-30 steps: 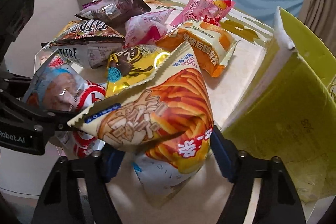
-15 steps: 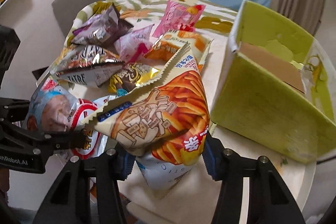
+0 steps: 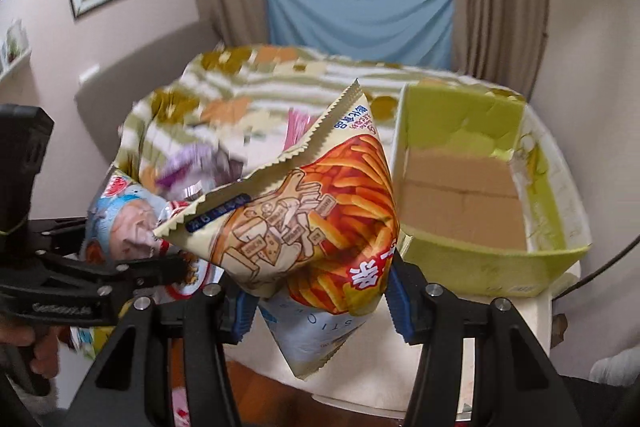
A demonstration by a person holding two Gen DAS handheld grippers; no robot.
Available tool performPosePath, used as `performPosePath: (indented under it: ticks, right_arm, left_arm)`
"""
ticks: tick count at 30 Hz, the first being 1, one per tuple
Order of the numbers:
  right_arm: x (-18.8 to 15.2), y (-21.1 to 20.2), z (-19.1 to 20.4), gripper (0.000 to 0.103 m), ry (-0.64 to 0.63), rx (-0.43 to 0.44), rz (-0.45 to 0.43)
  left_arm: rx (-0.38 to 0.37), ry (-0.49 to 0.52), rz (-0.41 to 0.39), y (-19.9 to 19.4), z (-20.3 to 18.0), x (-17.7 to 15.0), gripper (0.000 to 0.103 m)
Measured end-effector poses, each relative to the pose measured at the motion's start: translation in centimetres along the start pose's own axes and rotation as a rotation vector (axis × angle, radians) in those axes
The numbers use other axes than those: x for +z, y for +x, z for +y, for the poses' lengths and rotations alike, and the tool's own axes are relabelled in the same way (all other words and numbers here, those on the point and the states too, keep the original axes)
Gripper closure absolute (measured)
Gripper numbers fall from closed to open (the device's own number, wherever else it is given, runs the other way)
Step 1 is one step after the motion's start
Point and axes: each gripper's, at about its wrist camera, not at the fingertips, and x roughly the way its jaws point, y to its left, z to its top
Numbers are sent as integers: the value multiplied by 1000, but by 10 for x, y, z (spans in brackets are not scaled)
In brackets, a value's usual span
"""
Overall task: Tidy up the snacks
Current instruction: 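Carry both bags over the yellow-green box and open both grippers to drop them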
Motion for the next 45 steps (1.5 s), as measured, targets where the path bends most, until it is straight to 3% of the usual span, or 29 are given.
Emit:
performPosePath:
  ticks: [5,12,22,28,30,32,33,38,45]
  right_arm:
    - [41,-18,-15,53,55,-60,-30]
    - [83,-13,-74,53,104,-121,-63]
    - [111,22,-177,53,172,-131,-18]
    - [118,53,-219,53,183,-100,44]
    - [119,63,-229,53,182,-95,62]
    - [119,70,-236,53,185,-90,76]
    - [119,73,-239,53,189,-87,83]
    - [115,84,-249,53,207,-82,112]
    - [114,84,-243,53,226,-98,131]
  left_arm:
    - [-20,87,-69,4,-20,63,38]
    - [-60,156,-81,44,-65,136,38]
    - [-58,163,16,158,-143,212,37]
    - [-29,143,79,223,-163,236,37]
    - [-11,140,85,240,-165,242,28]
    - [21,143,88,251,-167,245,3]
    - [32,144,90,256,-166,246,0]
    - [36,141,113,261,-156,239,0]
    - [50,129,85,226,-140,221,0]
